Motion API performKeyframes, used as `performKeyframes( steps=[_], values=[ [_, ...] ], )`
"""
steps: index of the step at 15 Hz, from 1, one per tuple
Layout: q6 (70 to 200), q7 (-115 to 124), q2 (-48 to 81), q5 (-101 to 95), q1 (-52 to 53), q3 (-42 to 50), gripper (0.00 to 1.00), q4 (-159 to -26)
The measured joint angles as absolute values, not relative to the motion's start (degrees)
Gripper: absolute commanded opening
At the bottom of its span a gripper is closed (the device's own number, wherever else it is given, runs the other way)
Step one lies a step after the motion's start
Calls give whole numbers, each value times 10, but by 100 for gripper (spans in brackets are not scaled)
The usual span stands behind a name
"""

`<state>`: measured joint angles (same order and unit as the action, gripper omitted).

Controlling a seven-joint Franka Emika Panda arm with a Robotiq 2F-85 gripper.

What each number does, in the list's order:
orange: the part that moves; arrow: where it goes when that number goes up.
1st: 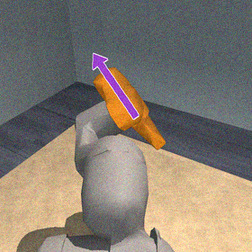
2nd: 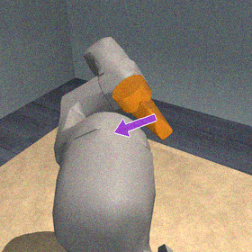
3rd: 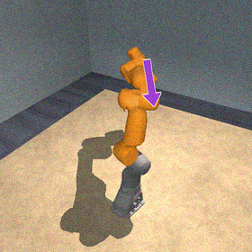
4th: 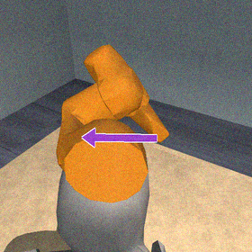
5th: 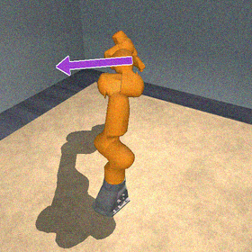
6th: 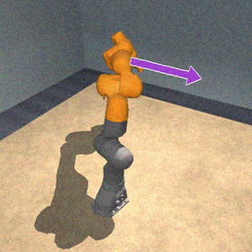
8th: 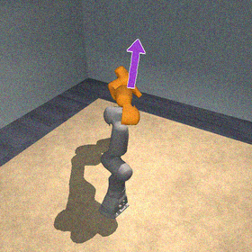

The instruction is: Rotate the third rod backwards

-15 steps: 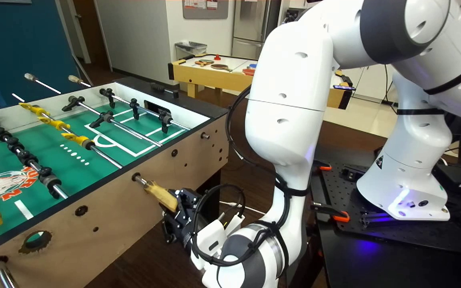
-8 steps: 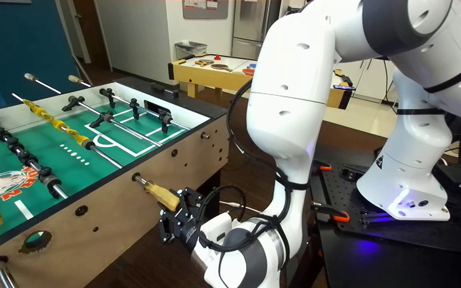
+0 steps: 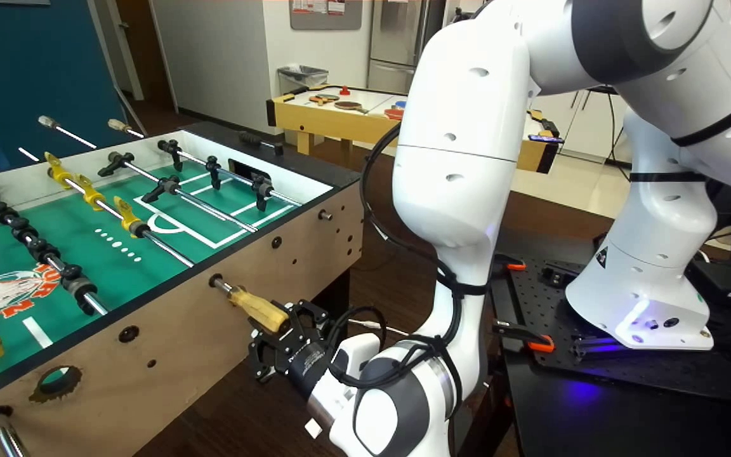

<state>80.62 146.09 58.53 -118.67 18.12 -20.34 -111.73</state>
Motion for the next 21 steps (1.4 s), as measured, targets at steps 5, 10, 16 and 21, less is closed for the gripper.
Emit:
performKeyframes(
  steps=[5,10,16,21],
  values=[
    [731,1498,637,-1306,23,-348,17,-1136],
    [640,1496,759,-1504,-156,-494,42,-1176],
    [635,1491,767,-1511,-166,-503,17,-1179],
    [643,1490,746,-1475,-157,-504,68,-1196]
  ],
)
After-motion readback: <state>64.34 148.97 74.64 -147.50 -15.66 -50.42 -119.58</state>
